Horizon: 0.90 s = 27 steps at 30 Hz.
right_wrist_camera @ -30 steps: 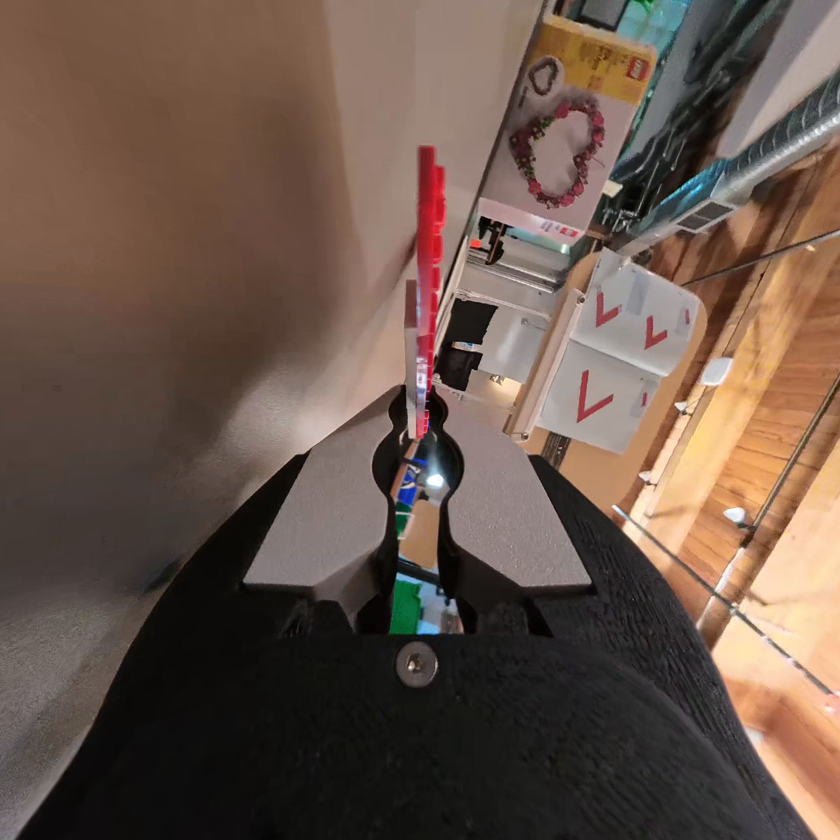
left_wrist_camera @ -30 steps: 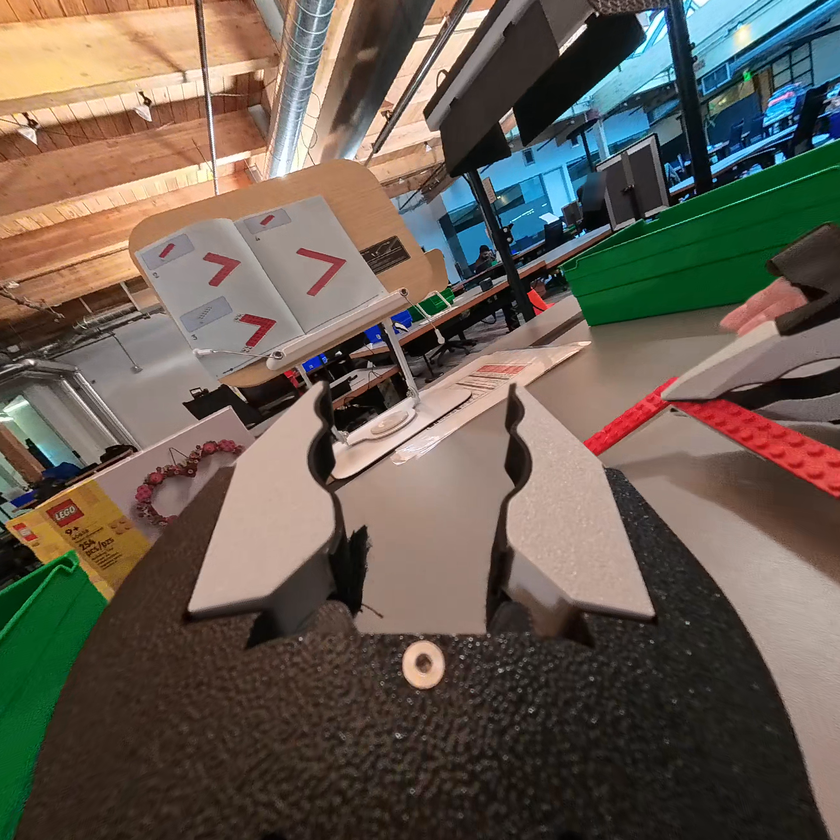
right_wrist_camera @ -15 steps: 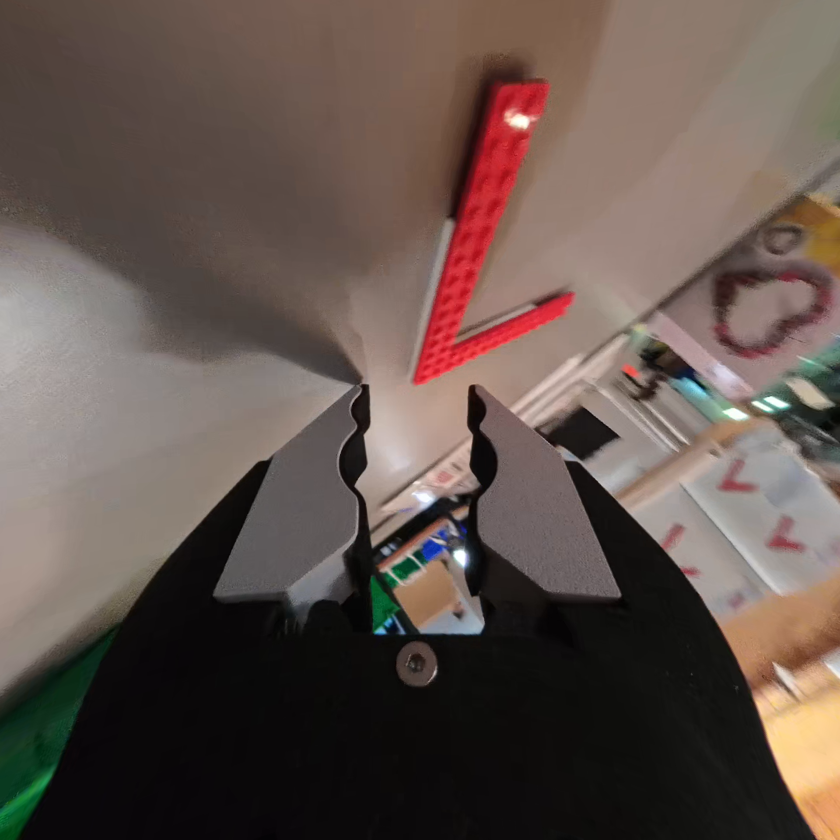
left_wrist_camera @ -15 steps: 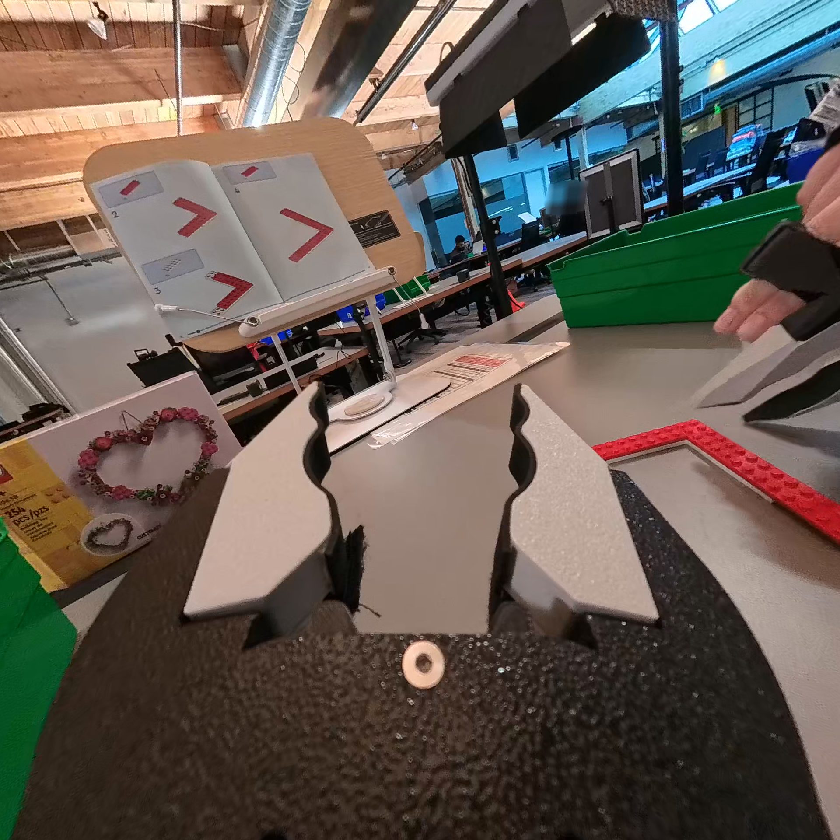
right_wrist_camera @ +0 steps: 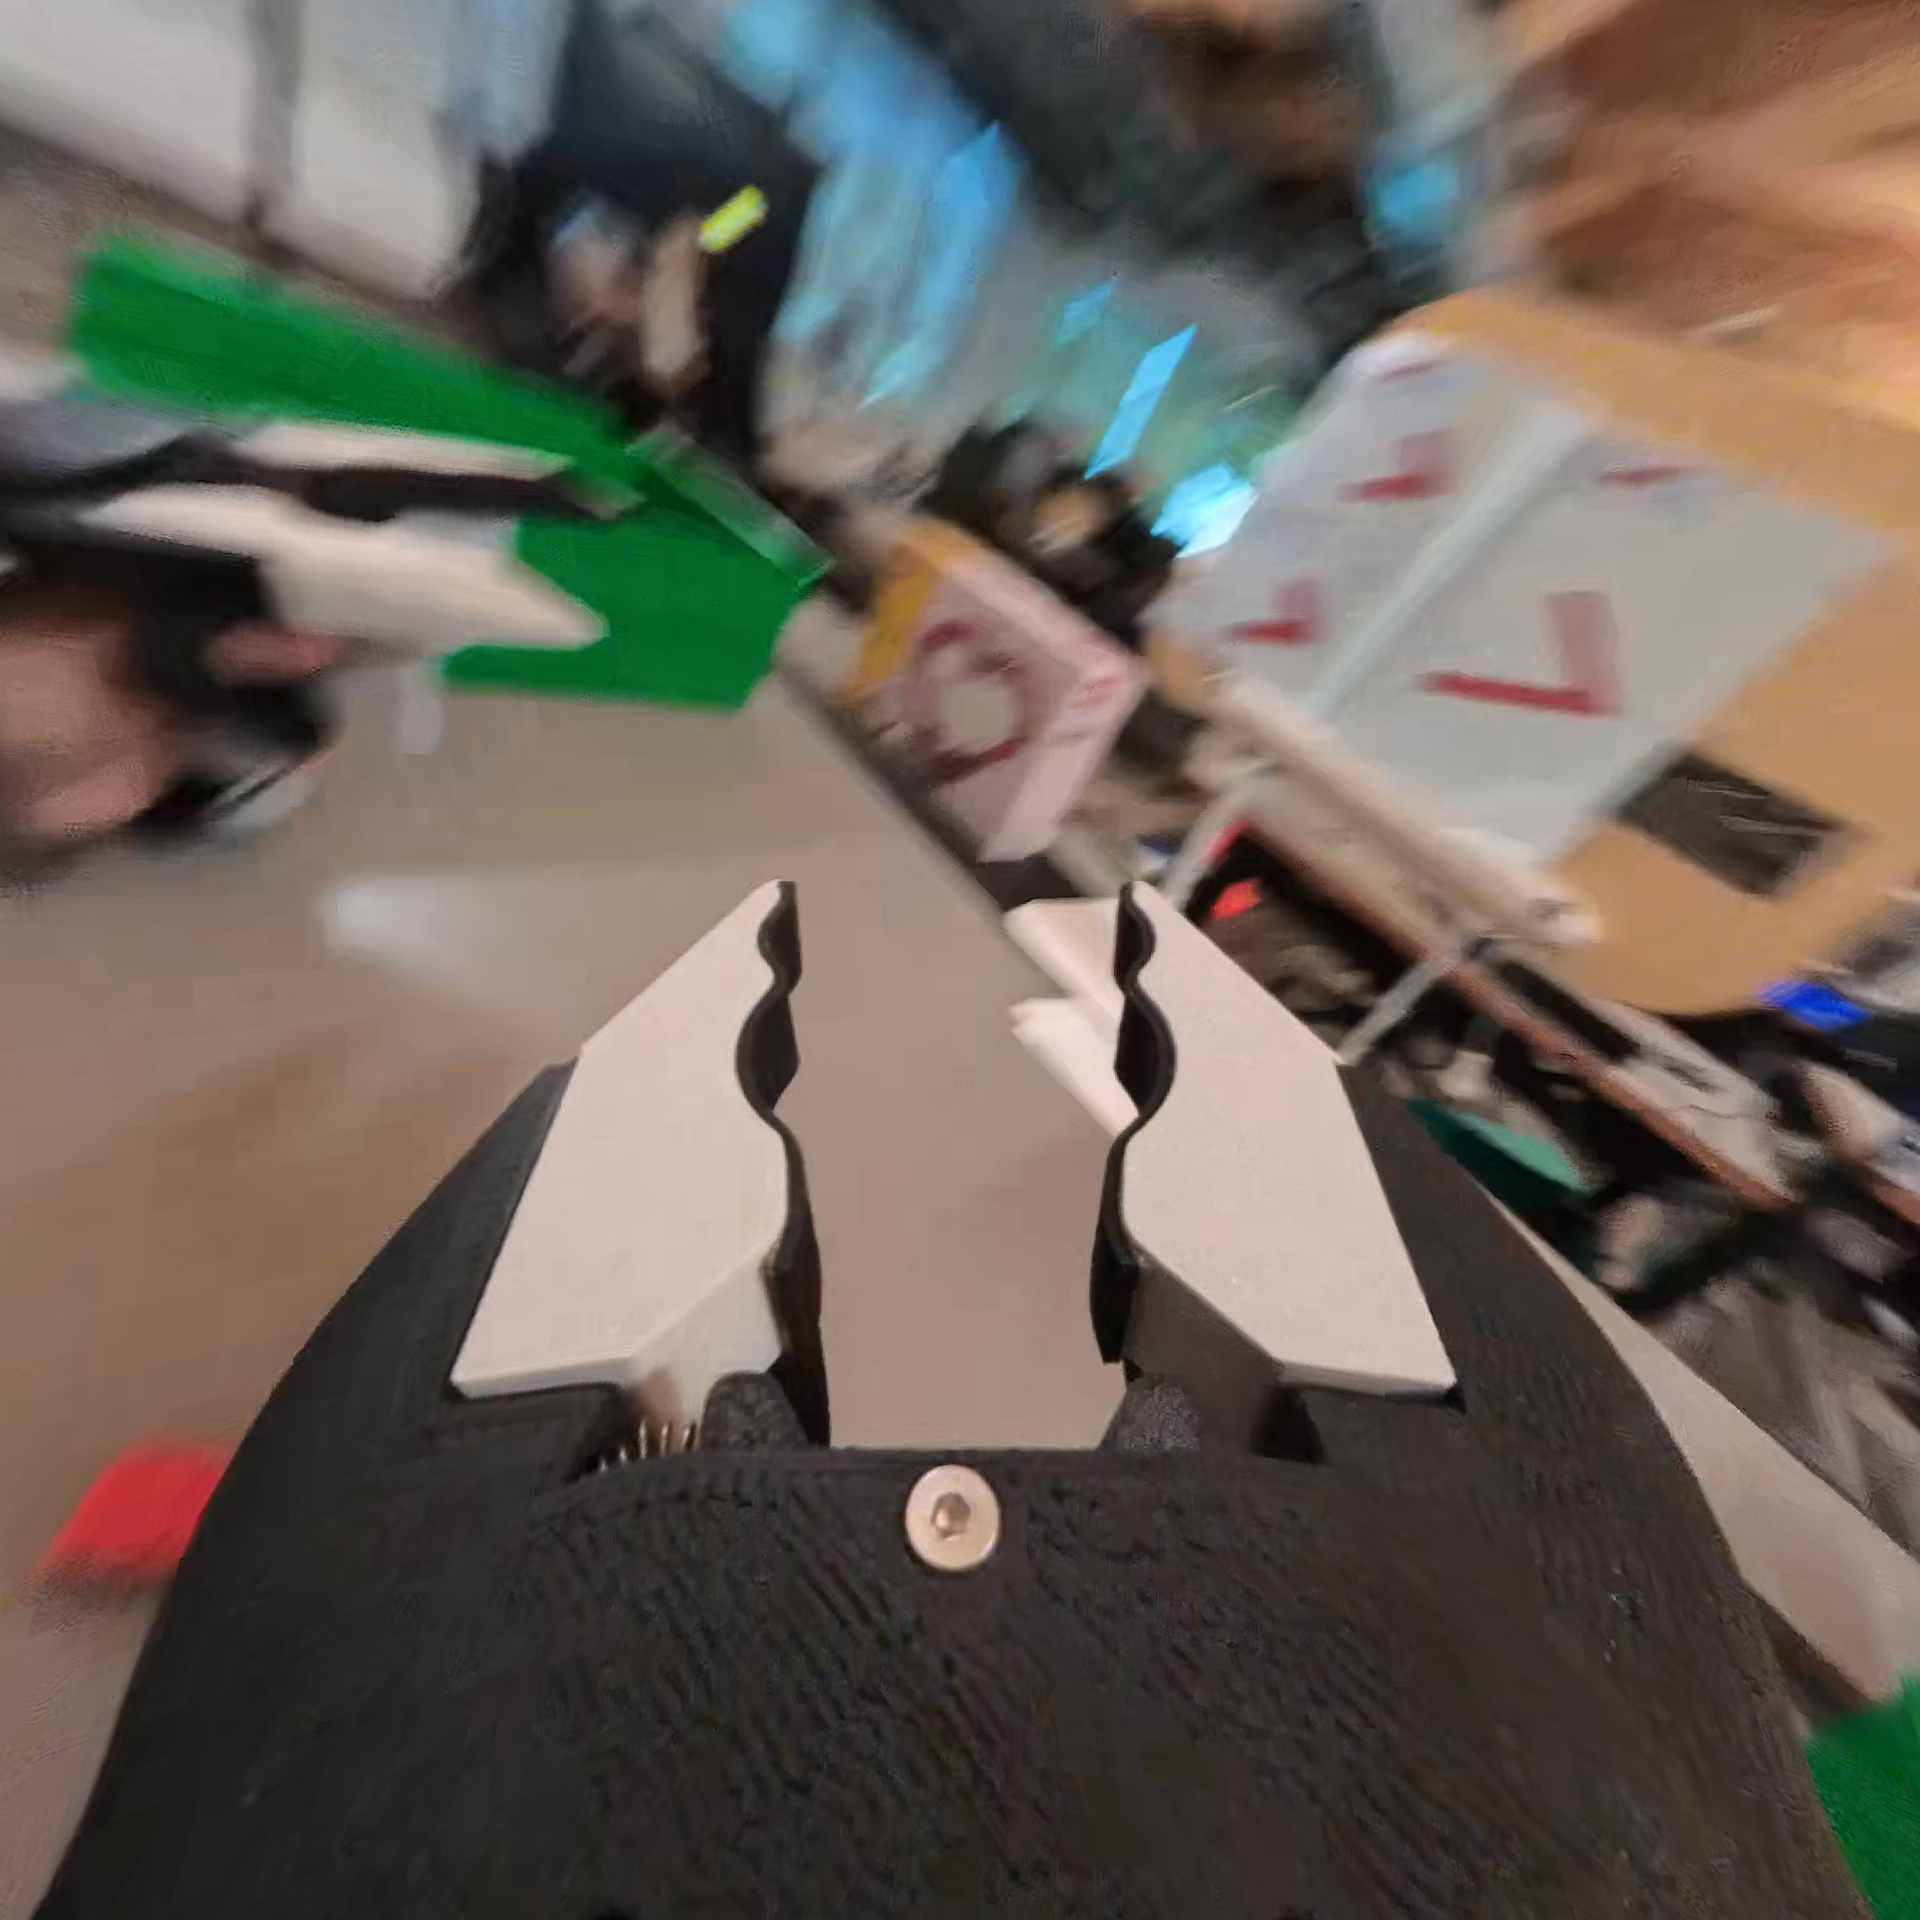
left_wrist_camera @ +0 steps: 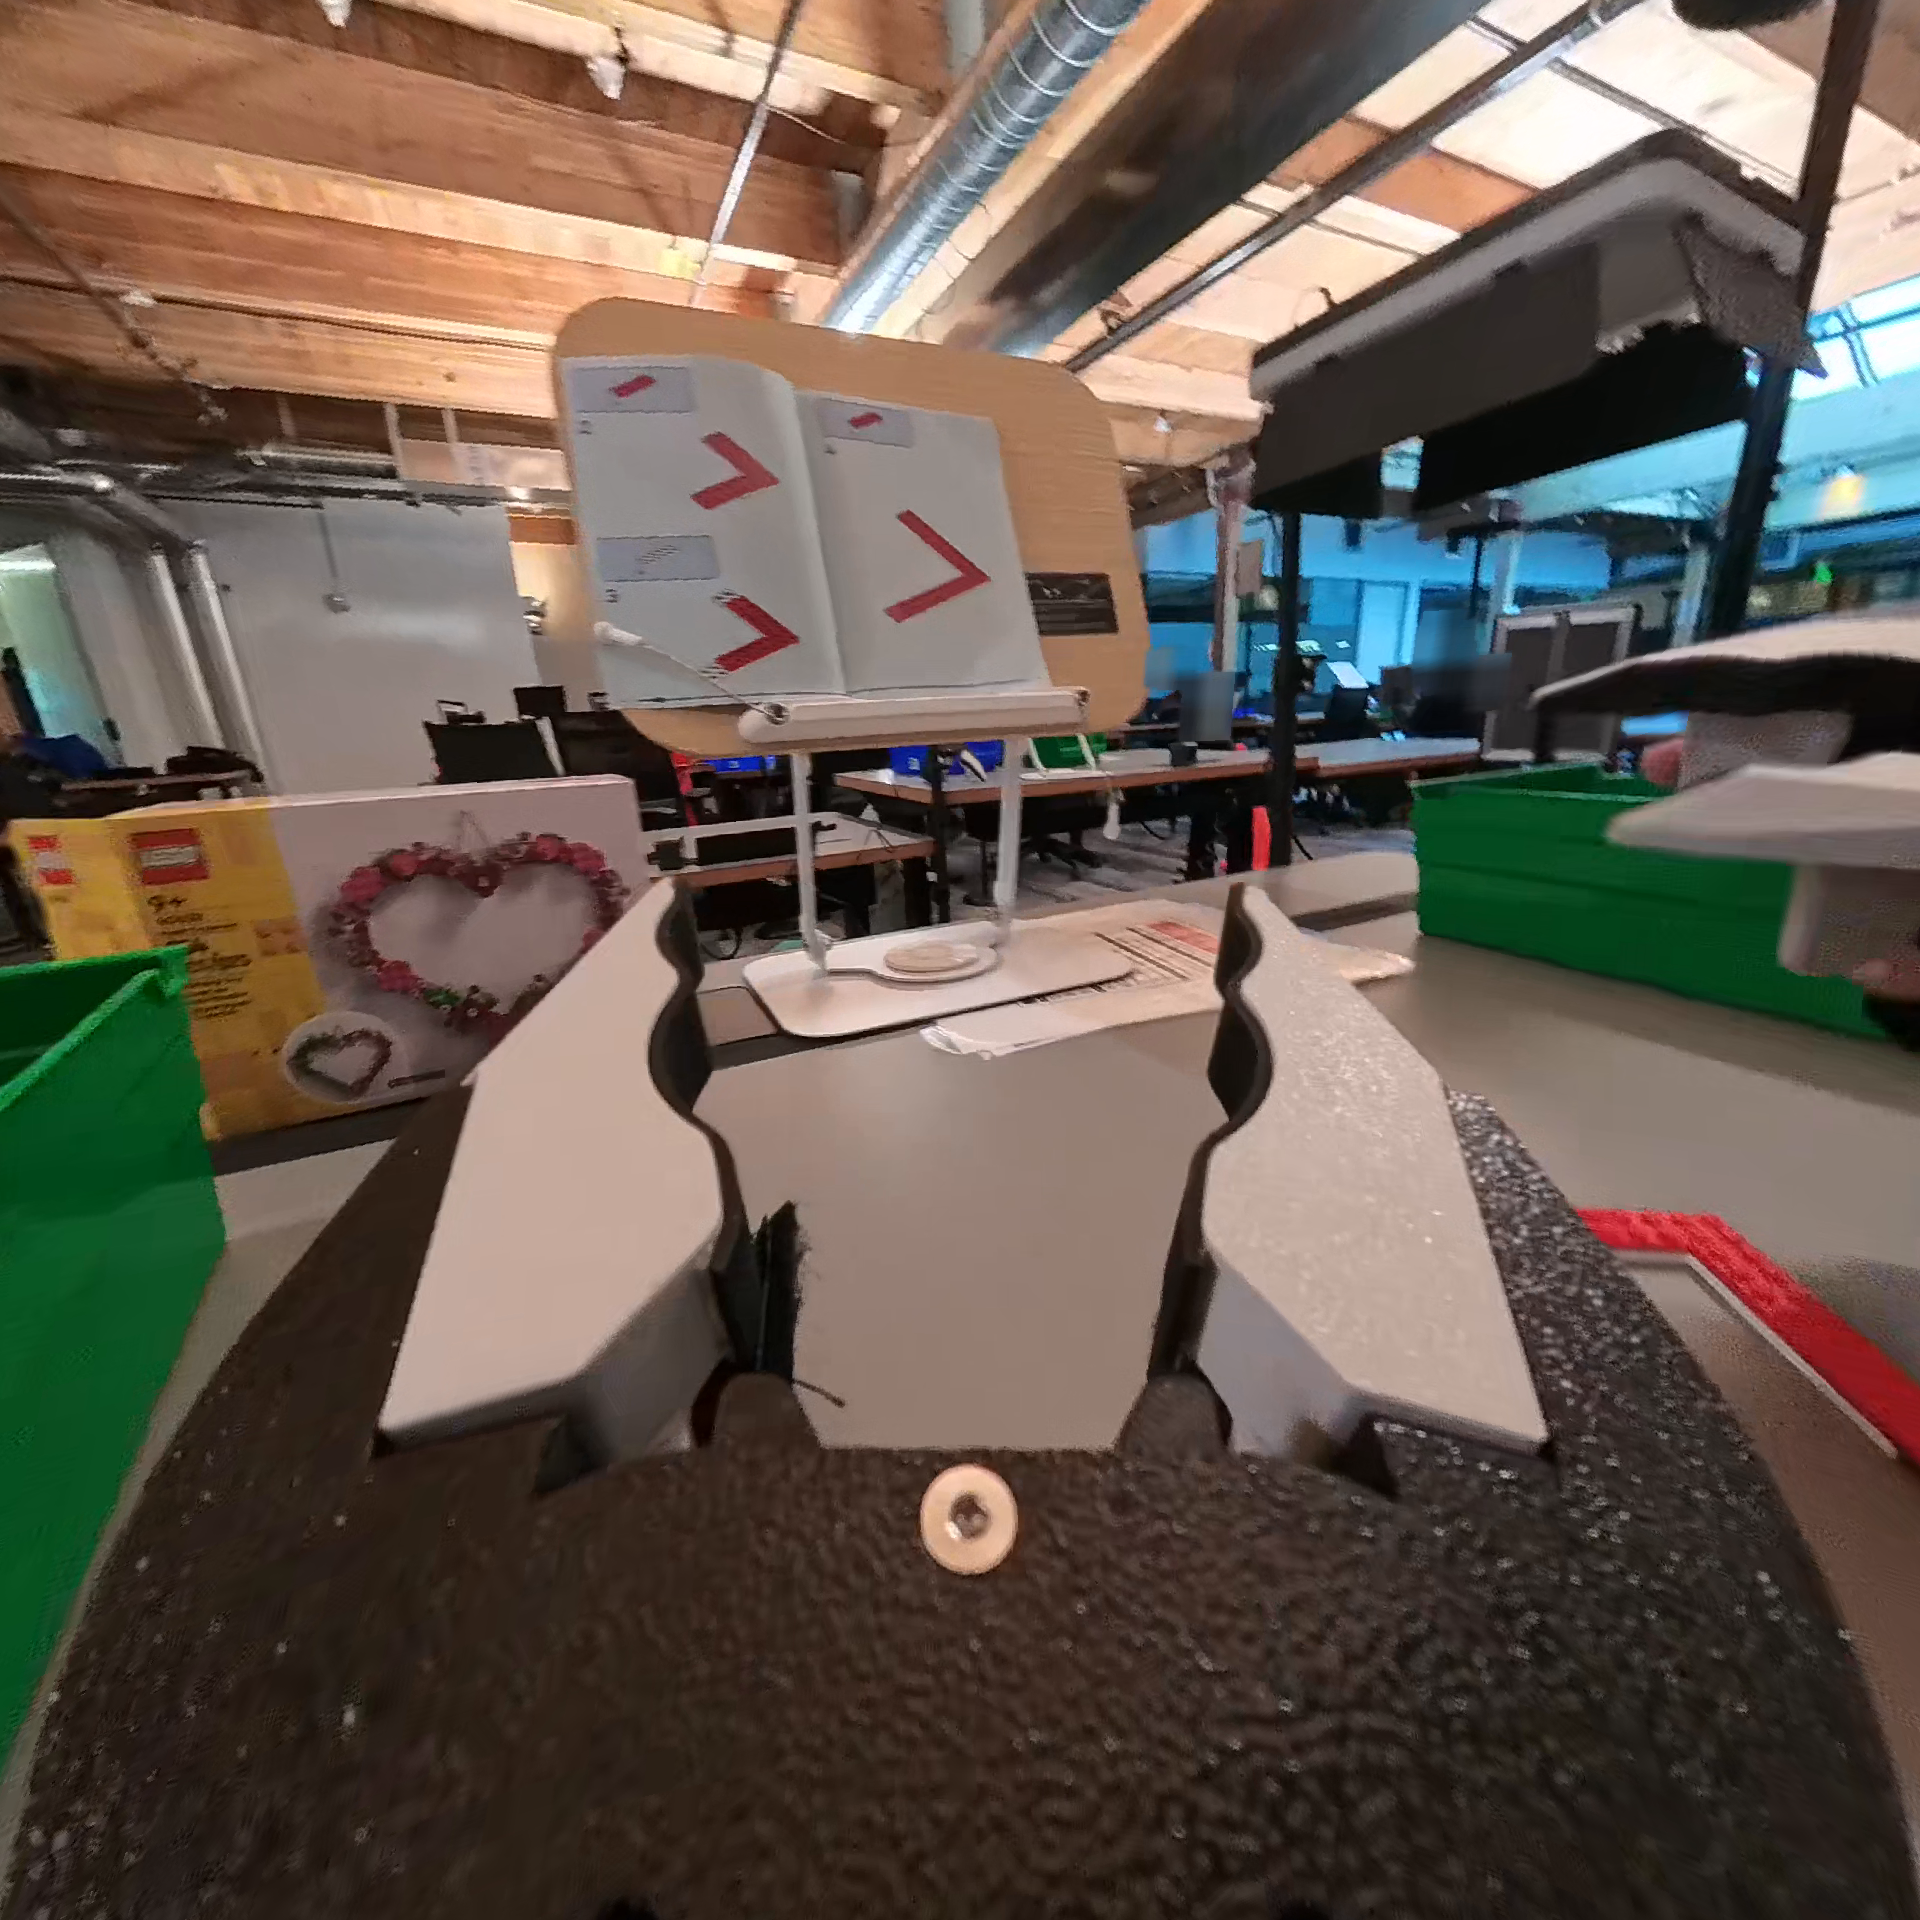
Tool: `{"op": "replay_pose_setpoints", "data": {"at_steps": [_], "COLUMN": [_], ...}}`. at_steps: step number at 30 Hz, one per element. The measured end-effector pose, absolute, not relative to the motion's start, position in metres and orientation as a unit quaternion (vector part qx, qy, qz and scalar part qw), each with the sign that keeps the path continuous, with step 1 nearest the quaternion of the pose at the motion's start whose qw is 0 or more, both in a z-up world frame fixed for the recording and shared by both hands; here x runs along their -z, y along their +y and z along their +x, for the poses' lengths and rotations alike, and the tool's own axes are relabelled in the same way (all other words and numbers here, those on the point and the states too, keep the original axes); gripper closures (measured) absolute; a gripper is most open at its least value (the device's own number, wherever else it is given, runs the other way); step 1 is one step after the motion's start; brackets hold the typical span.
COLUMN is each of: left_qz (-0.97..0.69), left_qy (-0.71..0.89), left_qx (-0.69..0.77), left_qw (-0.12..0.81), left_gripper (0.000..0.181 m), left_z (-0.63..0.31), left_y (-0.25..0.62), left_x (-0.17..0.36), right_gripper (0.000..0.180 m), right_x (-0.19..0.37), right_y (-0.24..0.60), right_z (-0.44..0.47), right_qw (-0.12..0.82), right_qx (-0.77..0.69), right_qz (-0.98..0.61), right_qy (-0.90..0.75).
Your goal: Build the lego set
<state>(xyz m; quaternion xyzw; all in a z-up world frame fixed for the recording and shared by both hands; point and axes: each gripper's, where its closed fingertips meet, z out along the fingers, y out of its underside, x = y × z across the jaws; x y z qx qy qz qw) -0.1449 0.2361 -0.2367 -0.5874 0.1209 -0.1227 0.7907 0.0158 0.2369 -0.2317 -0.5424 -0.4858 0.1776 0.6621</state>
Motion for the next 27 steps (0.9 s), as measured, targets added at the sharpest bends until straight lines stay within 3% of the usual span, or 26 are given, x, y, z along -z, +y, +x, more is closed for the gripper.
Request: {"op": "replay_pose_setpoints", "data": {"at_steps": [3, 9, 15, 17, 27], "left_qz": [-0.567, -0.558, -0.583, -0.583, -0.581], "left_qy": [0.065, 0.049, 0.036, 0.052, 0.05], "left_qx": [0.096, 0.078, 0.028, 0.016, -0.014], "left_qw": [0.816, 0.825, 0.811, 0.811, 0.812], "left_gripper": [0.092, 0.128, 0.154, 0.181, 0.181], "left_z": [-0.168, -0.179, -0.183, -0.177, -0.16], "left_y": [0.233, 0.23, 0.246, 0.255, 0.357], "left_x": [0.226, 0.224, 0.232, 0.233, 0.233], "right_gripper": [0.149, 0.18, 0.18, 0.18, 0.18], "right_x": [0.213, 0.241, 0.238, 0.238, 0.237], "right_y": [0.269, 0.295, 0.296, 0.304, 0.376], "right_z": [0.05, 0.077, 0.083, 0.081, 0.073], "right_qw": [0.776, 0.793, 0.8, 0.8, 0.805], "right_qx": [-0.131, -0.039, -0.071, -0.064, -0.053], "right_qz": [-0.53, -0.553, -0.547, -0.546, -0.537], "right_qy": [-0.316, -0.25, -0.235, -0.241, -0.245]}}
